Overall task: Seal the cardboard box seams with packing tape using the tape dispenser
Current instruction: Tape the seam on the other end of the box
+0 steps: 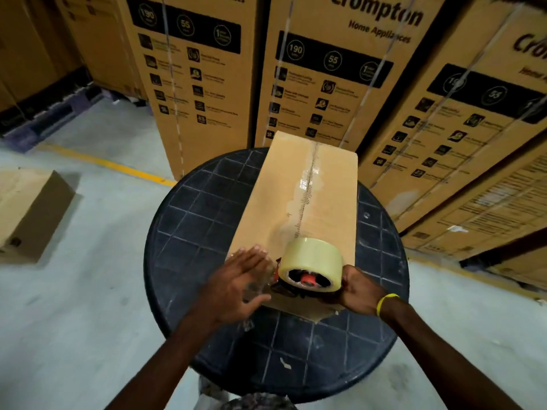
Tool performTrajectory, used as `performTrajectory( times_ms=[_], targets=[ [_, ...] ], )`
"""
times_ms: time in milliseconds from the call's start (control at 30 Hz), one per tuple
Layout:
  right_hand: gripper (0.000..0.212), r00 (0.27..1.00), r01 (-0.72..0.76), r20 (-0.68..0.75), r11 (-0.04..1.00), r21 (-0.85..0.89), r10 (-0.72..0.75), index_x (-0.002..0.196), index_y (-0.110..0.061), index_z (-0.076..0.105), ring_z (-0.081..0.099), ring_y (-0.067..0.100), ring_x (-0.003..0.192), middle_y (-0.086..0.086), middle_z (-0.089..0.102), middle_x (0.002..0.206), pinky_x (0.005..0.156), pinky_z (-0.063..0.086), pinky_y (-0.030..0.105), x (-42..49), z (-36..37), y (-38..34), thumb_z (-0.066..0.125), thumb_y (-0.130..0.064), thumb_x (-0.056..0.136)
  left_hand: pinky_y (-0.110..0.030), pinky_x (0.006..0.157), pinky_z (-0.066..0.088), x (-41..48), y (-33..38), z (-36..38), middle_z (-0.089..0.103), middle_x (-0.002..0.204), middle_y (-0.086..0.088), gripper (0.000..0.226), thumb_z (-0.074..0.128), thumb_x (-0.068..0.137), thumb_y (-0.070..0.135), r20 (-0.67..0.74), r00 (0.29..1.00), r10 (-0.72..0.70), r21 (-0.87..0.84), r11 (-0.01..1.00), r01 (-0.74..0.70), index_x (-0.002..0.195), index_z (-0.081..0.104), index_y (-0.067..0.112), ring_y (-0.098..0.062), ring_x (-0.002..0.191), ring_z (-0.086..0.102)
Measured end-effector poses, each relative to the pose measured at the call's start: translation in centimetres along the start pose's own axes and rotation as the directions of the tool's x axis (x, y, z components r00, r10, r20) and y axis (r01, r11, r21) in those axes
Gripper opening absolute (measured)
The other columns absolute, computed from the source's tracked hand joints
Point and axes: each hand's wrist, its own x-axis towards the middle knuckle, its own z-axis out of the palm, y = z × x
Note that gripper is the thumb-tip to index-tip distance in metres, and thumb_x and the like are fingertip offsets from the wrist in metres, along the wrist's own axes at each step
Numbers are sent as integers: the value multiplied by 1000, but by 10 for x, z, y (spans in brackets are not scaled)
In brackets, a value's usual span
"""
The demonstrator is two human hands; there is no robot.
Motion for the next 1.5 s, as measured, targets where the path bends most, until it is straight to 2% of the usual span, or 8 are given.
performTrajectory(
  times_ms=[133, 333, 567, 733, 867, 1133, 1300, 1500],
  targets=[
    [33, 1000, -25, 3, 998, -59, 25, 96, -24, 75, 73, 16, 80, -4, 78, 86, 74, 62, 42, -2, -4, 10, 70, -44, 71, -38, 113, 36, 10, -5, 29, 63, 139, -13, 36, 47, 104, 20, 35, 979, 199, 109, 973, -201, 138, 51, 8, -23, 136, 49],
    [41, 999, -21, 31, 999, -45, 23, 109, -34, 72, 73, 8, 95, -12, 77, 103, 84, 62, 38, -19, -12, 49, 78, -52, 73, -37, 118, 28, 8, 4, 27, 66, 135, -15, 56, 18, 111, 14, 76, 971, 225, 195, 952, -236, 125, 70, 0, -32, 126, 62],
    [43, 1000, 8, 9, 1000, -6, -8, 110, -41, 73, 68, -4, 102, -25, 74, 109, 92, 55, 21, -83, -65, 83, 82, -14, 78, -38, 120, 30, 3, 7, 22, 59, 145, -14, 52, 43, 88, 0, 135, 978, 161, 177, 967, -183, 136, 62, 2, -28, 137, 53],
    [85, 997, 15, 76, 988, 156, -27, 92, -65, 71, 67, -12, 86, -34, 73, 94, 77, 51, 9, -93, -76, 103, 73, 19, 80, -39, 123, 28, -2, -2, 26, 52, 152, -12, 65, 54, 81, -6, 161, 974, 160, 169, 968, -187, 145, 51, 6, -26, 143, 46],
    [74, 996, 41, 76, 999, 25, -43, 100, -68, 64, 68, -6, 91, -36, 69, 100, 80, 52, 13, -96, -83, 114, 79, 1, 80, -44, 117, 40, -4, -6, 23, 46, 157, -7, 83, 68, 76, -15, 216, 970, 113, 176, 973, -152, 151, 45, 10, -22, 147, 41],
    [33, 995, -18, 98, 992, -125, 31, 104, -41, 70, 70, 12, 88, -14, 73, 96, 80, 61, 33, -98, -91, 145, 73, -40, 71, -49, 113, 43, -3, -1, 23, 52, 153, -8, 47, 25, 108, 10, 209, 973, 100, 203, 969, -144, 146, 51, 7, -24, 145, 45],
    [59, 992, -101, 47, 959, -266, 118, 105, -33, 68, 69, 8, 88, -13, 71, 101, 80, 60, 31, -75, -65, 190, 71, -76, 65, -51, 114, 42, -2, 4, 24, 55, 150, -8, 45, 41, 100, 9, 183, 982, 46, 164, 983, -76, 143, 56, 7, -25, 143, 48],
    [33, 979, -101, 141, 948, -300, 149, 104, -22, 71, 70, 30, 102, 9, 75, 107, 84, 54, 31, -81, -39, 175, 65, -44, 81, -46, 118, 37, -3, 7, 21, 57, 148, -12, 46, 25, 111, 16, 164, 985, 60, 193, 977, -92, 140, 57, 2, -30, 140, 50]
  ],
)
